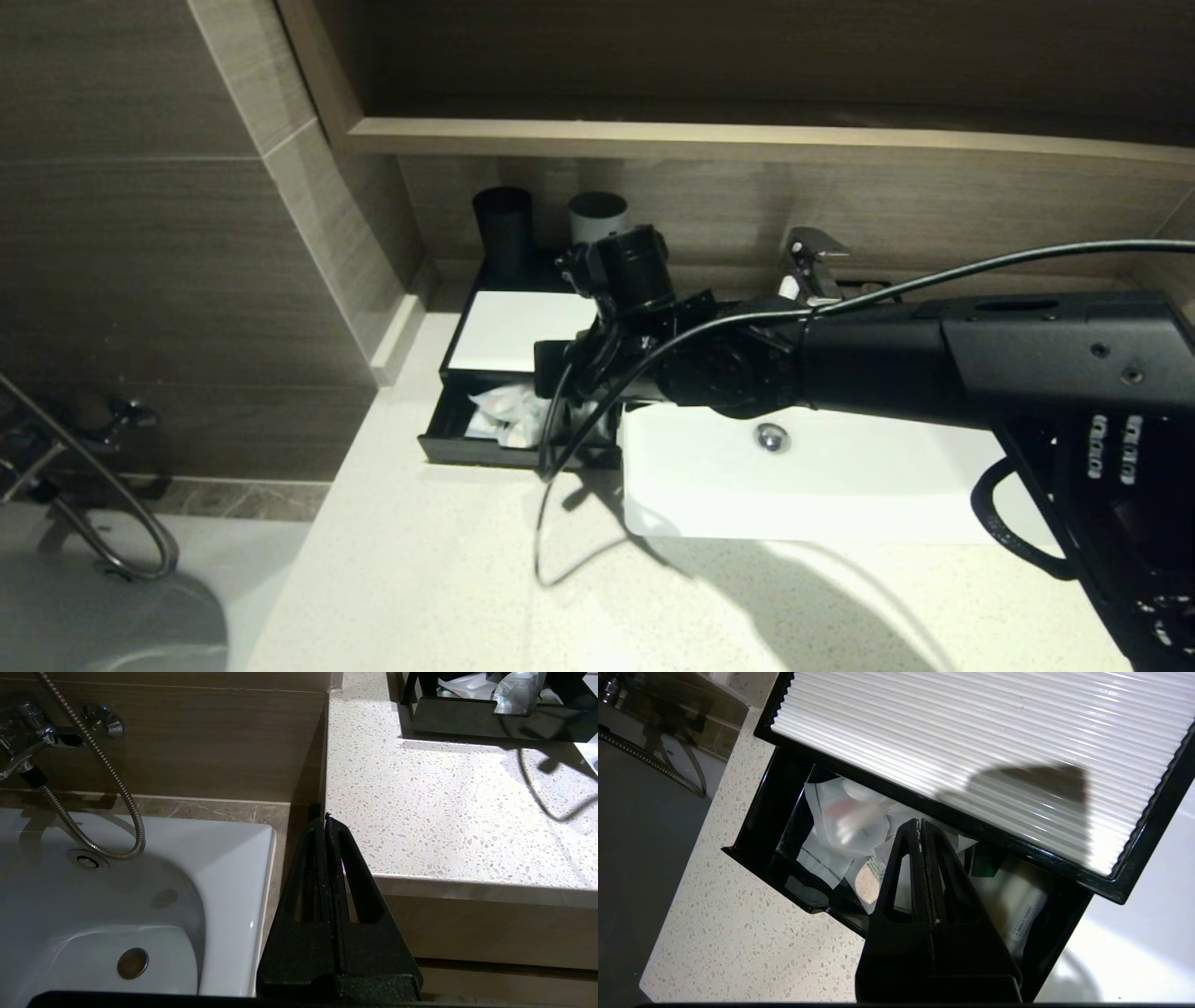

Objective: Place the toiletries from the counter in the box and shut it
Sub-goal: Place the bathroom toiletry into the drawer

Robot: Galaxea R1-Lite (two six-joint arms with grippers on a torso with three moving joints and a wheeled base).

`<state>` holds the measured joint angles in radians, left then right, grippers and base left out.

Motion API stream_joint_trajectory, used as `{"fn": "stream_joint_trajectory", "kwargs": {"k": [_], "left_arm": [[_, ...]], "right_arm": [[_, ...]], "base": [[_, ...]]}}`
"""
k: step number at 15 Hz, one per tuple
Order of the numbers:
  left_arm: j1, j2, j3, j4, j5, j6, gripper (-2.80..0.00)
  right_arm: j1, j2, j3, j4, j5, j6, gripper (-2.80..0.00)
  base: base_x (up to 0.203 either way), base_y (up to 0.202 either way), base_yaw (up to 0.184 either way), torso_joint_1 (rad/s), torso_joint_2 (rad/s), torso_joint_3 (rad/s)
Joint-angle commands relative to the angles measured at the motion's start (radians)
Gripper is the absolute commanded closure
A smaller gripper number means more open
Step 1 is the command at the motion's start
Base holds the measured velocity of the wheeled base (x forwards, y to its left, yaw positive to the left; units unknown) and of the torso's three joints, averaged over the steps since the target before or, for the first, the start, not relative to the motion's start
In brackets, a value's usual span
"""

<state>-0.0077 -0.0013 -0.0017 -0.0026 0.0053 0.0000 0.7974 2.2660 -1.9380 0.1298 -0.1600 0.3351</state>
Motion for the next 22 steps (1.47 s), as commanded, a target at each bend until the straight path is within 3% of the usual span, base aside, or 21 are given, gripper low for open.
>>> {"fn": "stream_joint_trajectory", "kwargs": {"k": [1,22], "left_arm": [[0.000,0.000,0.000,-0.001,0.001,0.000,0.00],[0.000,0.000,0.000,-0.001,0.001,0.000,0.00]], "right_arm": [[0.000,-0.002,0.010,0.004,0.000,0.002,0.00],[0.005,0.000,0.085,0.001,0.000,0.005,0.00]], "base": [[0.000,0.000,0.000,0.000,0.00,0.000],[0.000,0.000,0.000,0.000,0.00,0.000]]}}
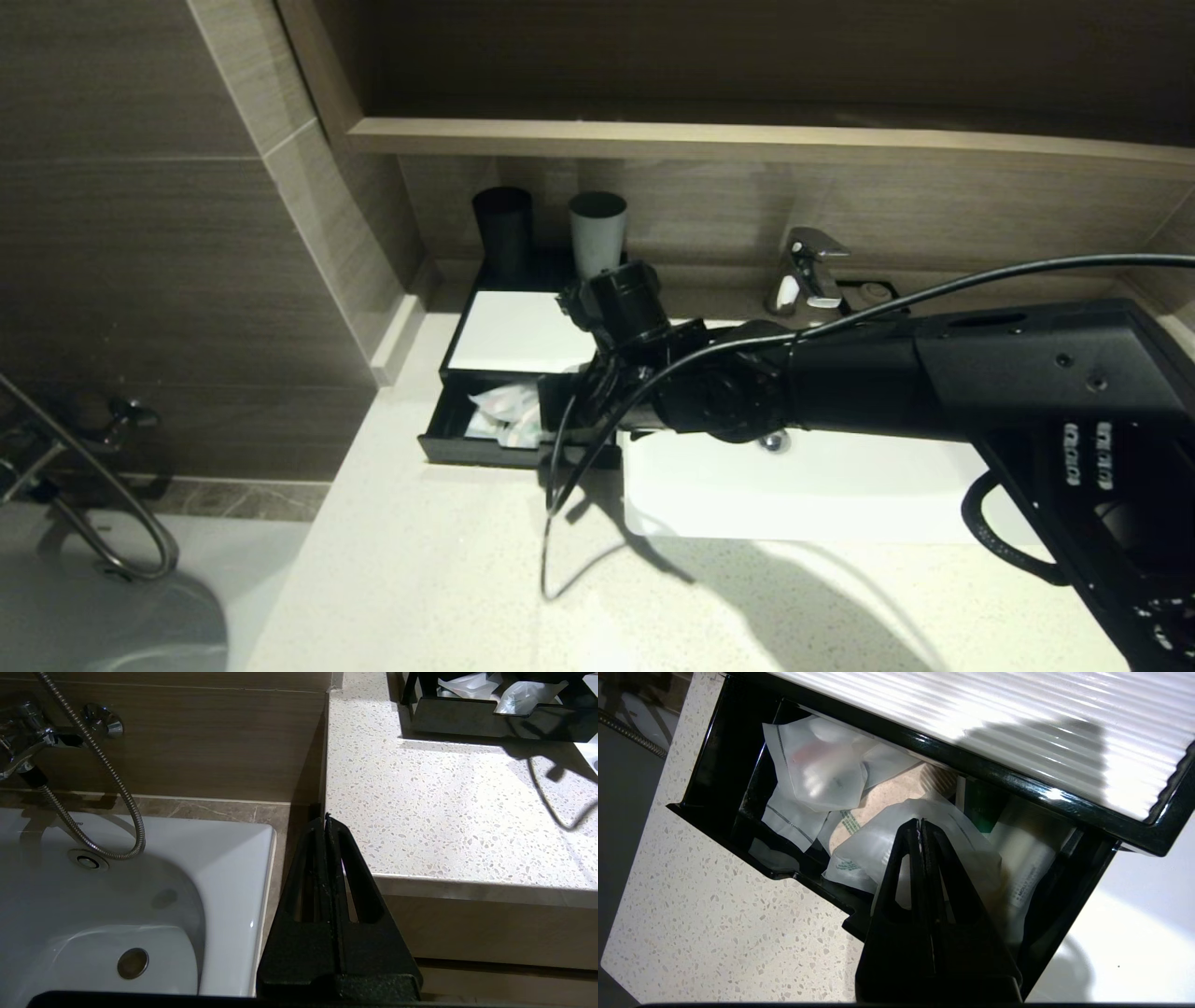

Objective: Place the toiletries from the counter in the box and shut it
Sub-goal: Place the bathroom toiletry into the drawer

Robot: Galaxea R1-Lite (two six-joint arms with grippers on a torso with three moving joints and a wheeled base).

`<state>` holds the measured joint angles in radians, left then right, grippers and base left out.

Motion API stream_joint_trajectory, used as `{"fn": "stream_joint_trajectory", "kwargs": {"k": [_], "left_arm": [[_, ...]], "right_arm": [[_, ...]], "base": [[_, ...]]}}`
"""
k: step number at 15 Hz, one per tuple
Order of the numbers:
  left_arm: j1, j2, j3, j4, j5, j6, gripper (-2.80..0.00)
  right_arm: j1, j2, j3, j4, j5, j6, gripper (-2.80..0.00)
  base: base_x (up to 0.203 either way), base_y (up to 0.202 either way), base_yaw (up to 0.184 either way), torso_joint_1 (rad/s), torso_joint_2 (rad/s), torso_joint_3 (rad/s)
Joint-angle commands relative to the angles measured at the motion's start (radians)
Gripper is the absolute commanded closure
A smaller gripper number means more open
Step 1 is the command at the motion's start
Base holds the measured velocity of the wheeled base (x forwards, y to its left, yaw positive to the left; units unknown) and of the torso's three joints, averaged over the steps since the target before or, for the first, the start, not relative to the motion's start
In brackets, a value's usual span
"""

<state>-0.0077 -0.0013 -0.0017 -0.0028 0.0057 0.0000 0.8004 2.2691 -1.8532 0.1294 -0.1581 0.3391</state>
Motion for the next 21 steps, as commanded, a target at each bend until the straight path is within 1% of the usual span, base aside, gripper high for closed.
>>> {"fn": "stream_joint_trajectory", "kwargs": {"k": [1,5,11,12,15,21], "left_arm": [[0.000,0.000,0.000,0.000,0.000,0.000,0.00],[0.000,0.000,0.000,0.000,0.000,0.000,0.00],[0.000,0.000,0.000,0.000,0.000,0.000,0.00],[0.000,0.000,0.000,0.000,0.000,0.000,0.00],[0.000,0.001,0.000,0.000,0.000,0.000,0.00],[0.000,0.001,0.000,0.000,0.000,0.000,0.00]], "right_arm": [[0.003,-0.003,-0.001,0.001,-0.001,0.001,0.00],[0.003,-0.001,-0.024,-0.001,-0.001,0.004,0.00],[0.003,-0.062,-0.011,0.011,0.001,0.006,0.00],[0.004,-0.070,-0.003,0.012,0.002,0.006,0.00],[0.022,-0.099,0.073,0.006,0.003,0.005,0.00],[0.034,-0.089,0.095,0.004,0.006,0.006,0.00]], "base": [[0.000,0.000,0.000,0.000,0.00,0.000],[0.000,0.000,0.000,0.000,0.00,0.000],[0.000,0.000,0.000,0.000,0.00,0.000],[0.000,0.000,0.000,0.000,0.00,0.000],[0.000,0.000,0.000,0.000,0.00,0.000],[0.000,0.000,0.000,0.000,0.00,0.000]]}}
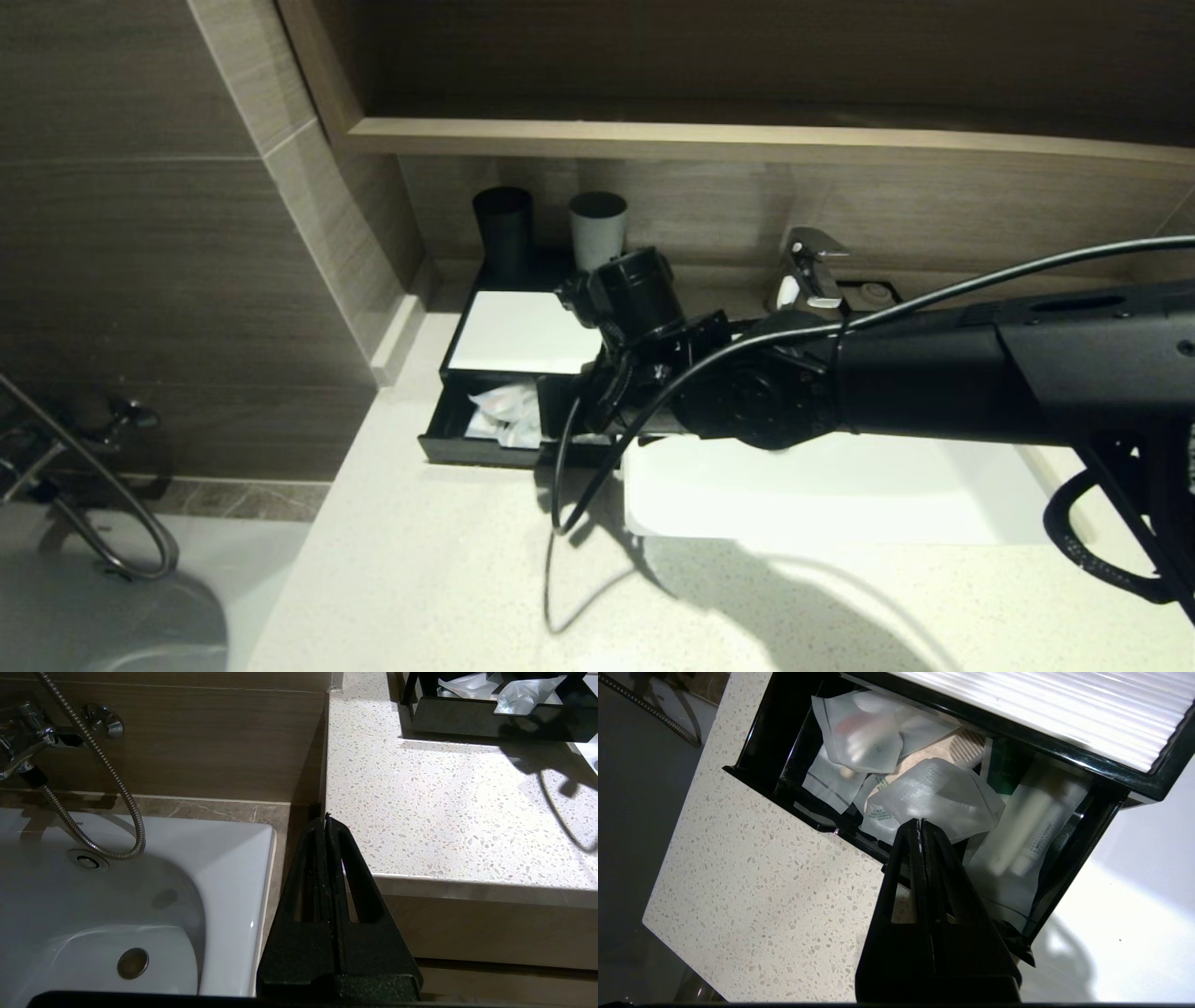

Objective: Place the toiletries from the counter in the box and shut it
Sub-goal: Place the bathroom toiletry into the drawer

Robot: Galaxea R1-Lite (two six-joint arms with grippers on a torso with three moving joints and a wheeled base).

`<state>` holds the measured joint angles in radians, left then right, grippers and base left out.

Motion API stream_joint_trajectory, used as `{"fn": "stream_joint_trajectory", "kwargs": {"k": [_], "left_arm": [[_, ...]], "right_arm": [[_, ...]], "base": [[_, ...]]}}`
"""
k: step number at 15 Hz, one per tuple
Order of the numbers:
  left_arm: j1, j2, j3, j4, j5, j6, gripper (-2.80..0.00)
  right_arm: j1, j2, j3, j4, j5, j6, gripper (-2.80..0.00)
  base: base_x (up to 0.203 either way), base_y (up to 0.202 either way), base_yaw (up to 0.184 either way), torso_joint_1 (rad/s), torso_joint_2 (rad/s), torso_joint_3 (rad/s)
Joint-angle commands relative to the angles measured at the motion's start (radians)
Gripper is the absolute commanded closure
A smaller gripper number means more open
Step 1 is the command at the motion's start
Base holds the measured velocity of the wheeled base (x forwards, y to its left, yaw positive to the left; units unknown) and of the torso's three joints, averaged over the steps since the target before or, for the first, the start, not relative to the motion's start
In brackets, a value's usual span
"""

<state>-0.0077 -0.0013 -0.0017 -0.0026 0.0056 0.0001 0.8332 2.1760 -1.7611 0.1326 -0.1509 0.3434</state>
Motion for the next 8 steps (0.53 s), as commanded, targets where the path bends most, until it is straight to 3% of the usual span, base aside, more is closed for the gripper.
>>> {"fn": "stream_joint_trajectory", "kwargs": {"k": [1,8], "left_arm": [[0.000,0.000,0.000,0.000,0.001,0.000,0.00],[0.000,0.000,0.000,0.000,0.001,0.000,0.00]], "right_arm": [[0.001,0.006,0.003,-0.001,-0.001,0.002,0.00],[-0.002,0.038,-0.011,-0.009,0.002,0.002,0.00]], "base": [[0.000,0.000,0.000,0.000,0.00,0.000],[0.000,0.000,0.000,0.000,0.00,0.000]]}}
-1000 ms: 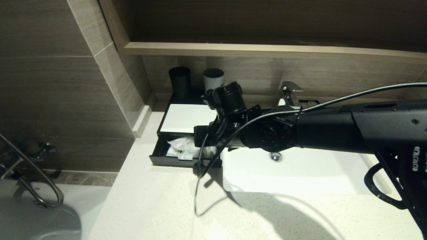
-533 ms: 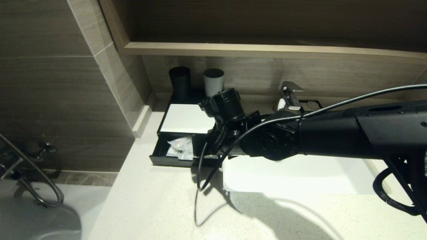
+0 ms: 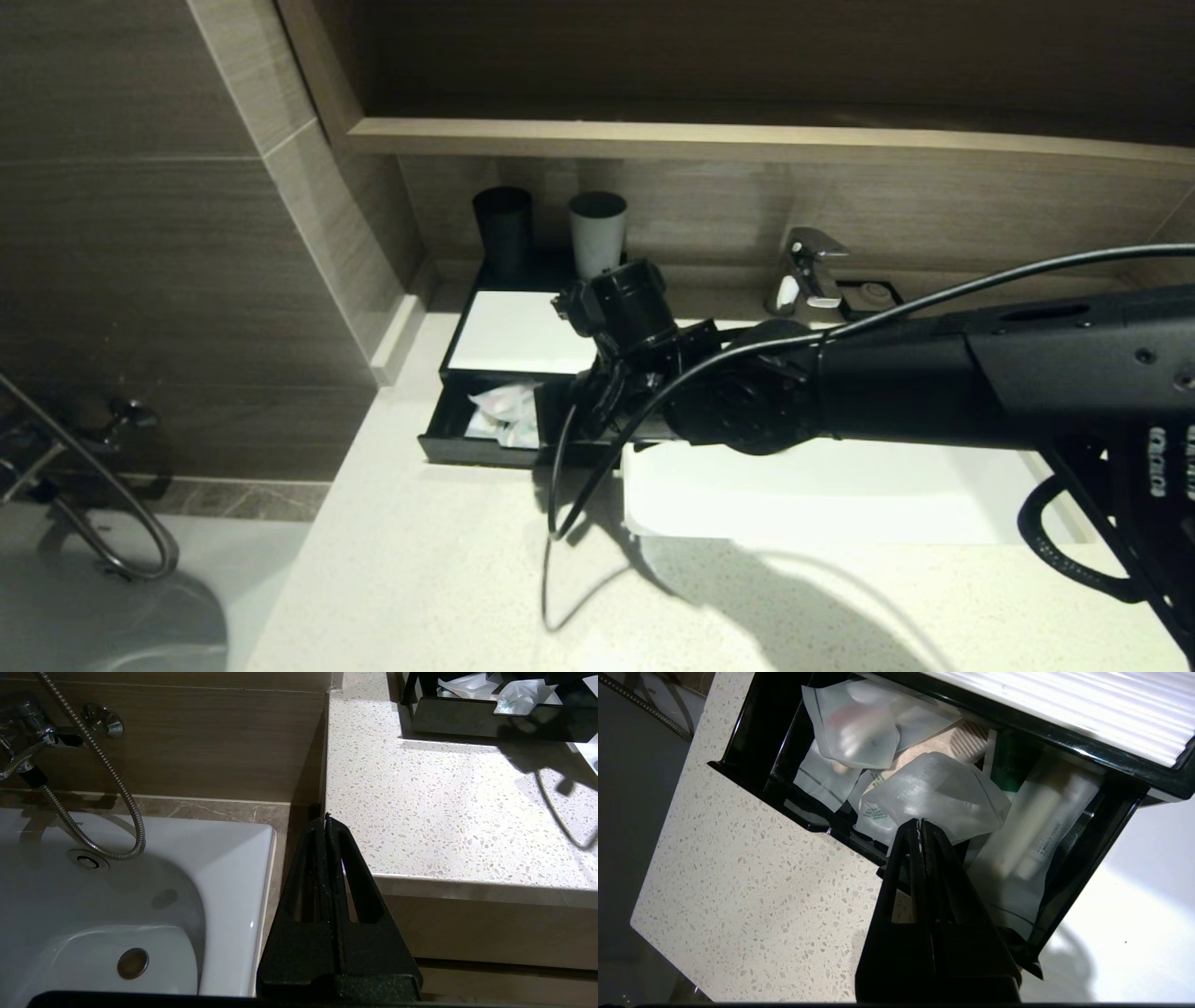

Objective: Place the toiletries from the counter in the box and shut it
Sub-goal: Place the bathroom toiletry into the drawer

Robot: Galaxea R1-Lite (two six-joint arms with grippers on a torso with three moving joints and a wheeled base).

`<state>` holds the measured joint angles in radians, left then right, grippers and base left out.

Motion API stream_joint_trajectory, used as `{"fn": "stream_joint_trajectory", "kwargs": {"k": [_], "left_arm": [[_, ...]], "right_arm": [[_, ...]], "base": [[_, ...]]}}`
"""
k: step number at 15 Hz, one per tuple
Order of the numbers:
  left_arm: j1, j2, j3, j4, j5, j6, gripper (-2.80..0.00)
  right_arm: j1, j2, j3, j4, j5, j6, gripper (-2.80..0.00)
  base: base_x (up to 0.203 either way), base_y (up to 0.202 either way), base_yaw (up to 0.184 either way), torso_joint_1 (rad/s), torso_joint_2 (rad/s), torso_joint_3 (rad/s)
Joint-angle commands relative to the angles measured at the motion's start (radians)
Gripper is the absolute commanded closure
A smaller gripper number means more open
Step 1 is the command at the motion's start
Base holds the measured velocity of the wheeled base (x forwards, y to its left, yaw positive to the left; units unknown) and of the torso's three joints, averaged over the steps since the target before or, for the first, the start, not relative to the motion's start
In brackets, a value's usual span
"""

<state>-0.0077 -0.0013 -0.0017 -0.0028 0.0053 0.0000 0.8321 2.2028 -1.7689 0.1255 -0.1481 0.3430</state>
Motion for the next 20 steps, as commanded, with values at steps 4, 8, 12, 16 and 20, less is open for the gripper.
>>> {"fn": "stream_joint_trajectory", "kwargs": {"k": [4,8,12,16,20], "left_arm": [[0.000,0.000,0.000,0.000,0.001,0.000,0.00],[0.000,0.000,0.000,0.000,0.001,0.000,0.00],[0.000,0.000,0.000,0.000,0.001,0.000,0.00],[0.000,0.001,0.000,0.000,0.001,0.000,0.00],[0.000,0.000,0.000,0.000,0.001,0.000,0.00]], "right_arm": [[-0.001,0.009,0.000,-0.007,-0.001,0.002,0.00],[-0.001,0.017,-0.003,-0.007,-0.001,0.002,0.00],[-0.001,0.036,-0.010,-0.011,-0.001,0.002,0.00],[-0.001,0.063,-0.044,-0.017,-0.002,0.002,0.00],[-0.001,0.090,-0.074,-0.017,-0.001,0.002,0.00]], "base": [[0.000,0.000,0.000,0.000,0.00,0.000],[0.000,0.000,0.000,0.000,0.00,0.000],[0.000,0.000,0.000,0.000,0.00,0.000],[0.000,0.000,0.000,0.000,0.00,0.000],[0.000,0.000,0.000,0.000,0.00,0.000]]}}
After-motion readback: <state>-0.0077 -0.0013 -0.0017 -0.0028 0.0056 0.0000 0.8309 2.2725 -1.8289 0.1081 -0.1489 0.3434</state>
